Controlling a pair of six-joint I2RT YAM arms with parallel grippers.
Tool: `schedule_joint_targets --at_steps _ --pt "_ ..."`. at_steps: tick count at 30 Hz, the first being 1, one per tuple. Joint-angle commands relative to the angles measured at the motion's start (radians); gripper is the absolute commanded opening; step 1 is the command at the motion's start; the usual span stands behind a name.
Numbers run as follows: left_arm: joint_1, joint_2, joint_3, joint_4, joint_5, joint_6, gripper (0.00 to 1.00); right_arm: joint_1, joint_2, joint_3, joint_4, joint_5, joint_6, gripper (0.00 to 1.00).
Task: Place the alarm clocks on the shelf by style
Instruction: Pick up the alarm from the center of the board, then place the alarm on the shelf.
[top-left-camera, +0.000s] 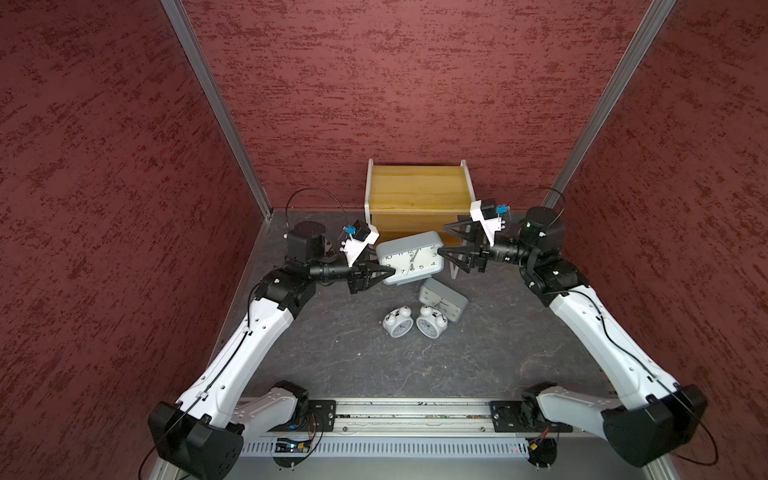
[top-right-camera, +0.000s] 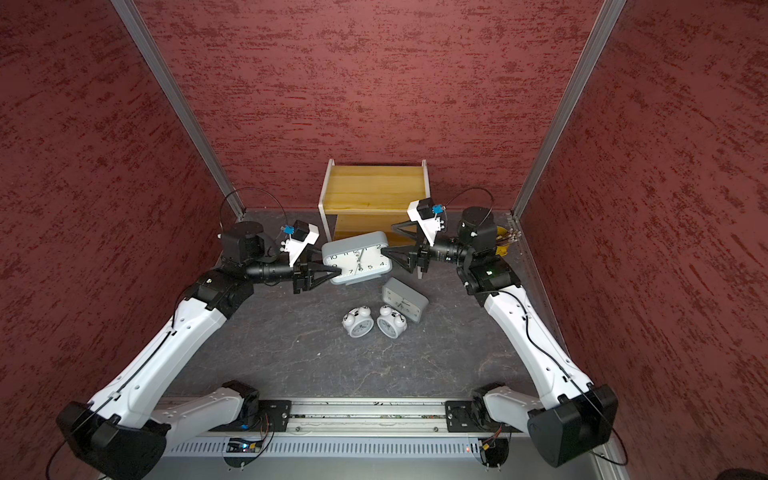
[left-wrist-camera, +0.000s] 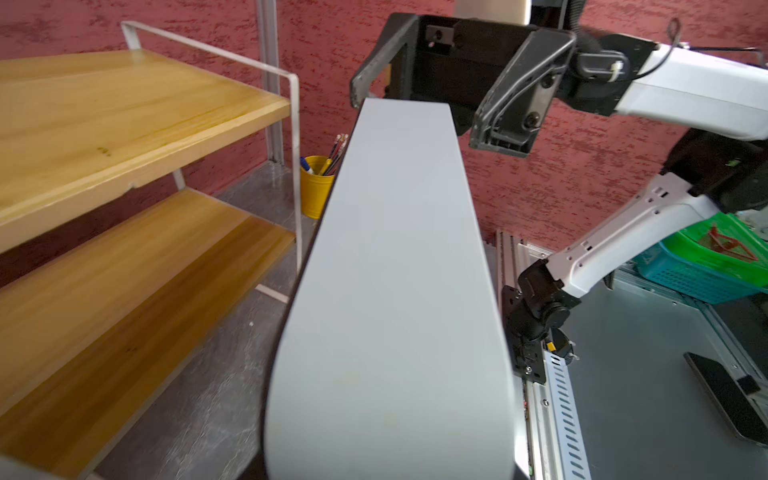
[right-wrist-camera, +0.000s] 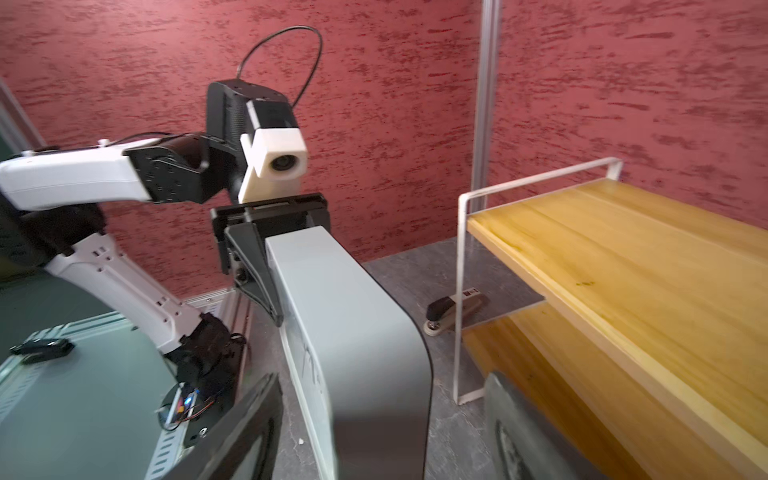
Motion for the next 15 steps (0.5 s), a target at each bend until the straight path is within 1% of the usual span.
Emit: schedule_joint_targets --at_steps 1,6,9,12,15 --pt "0.014 -0.034 0.083 -0.185 -0.134 0.069 0.12 -0.005 -0.05 -0.028 -0.016 0.233 -0.011 0.79" --pt "0.03 -0.048 0.161 -0.39 -0.279 0.115 0.12 -0.009 -0.083 -0.061 -0.059 0.452 -0.01 0.78" --pt "0.055 -0.065 0.187 -0.45 -0.351 0.121 0.12 -0.01 -0.094 -0.081 -0.084 0.559 -0.015 0.77" --pt "0.107 -0.076 0.213 -0.5 -0.376 0.124 0.12 -0.012 -0.095 -0.089 -0.111 0.633 -0.014 0.74" --pt "0.174 -0.079 0.246 -0.544 -0.373 0.128 0.12 -0.013 -0.09 -0.097 -0.127 0.69 -0.015 0.72"
